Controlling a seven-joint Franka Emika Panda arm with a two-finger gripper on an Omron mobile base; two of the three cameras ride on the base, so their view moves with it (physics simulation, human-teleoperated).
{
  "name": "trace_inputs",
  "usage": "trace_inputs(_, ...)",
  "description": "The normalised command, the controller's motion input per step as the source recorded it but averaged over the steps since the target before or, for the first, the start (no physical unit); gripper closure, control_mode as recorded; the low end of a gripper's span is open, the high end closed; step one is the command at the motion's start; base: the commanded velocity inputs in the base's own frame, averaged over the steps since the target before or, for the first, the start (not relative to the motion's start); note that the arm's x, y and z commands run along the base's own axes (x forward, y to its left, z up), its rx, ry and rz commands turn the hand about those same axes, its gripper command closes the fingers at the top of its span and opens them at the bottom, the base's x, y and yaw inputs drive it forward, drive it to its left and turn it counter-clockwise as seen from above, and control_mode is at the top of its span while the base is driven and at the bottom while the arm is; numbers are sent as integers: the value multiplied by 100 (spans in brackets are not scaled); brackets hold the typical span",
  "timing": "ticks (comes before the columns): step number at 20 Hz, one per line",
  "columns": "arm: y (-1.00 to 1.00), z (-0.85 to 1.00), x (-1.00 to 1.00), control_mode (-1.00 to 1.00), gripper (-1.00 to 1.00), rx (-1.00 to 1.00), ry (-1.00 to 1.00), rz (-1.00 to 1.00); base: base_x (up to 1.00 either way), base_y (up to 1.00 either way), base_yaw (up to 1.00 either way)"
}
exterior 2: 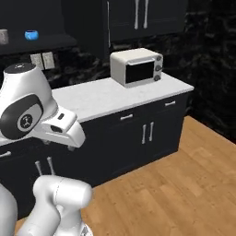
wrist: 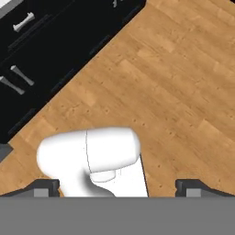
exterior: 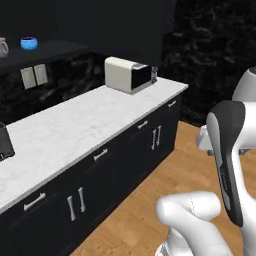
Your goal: Gather all objects into one cabinet and sort the glasses and bowls to opposite sides.
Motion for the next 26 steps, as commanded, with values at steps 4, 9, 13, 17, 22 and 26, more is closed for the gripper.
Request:
trace_inputs(4,0,0,0,100,-100,0,0,0,0,0,-59)
trace_inputs(9,0,0,0,100,-100,0,0,0,0,0,-60)
trace_inputs(13,0,0,0,100,-100,0,0,0,0,0,-63)
trace_inputs(17,0,0,0,100,-100,0,0,0,1,0,-64)
trace_inputs(22,0,0,0,100,-100,0,0,0,6,0,-66)
trace_inputs(26,0,0,0,100,-100,0,0,0,3,0,-66)
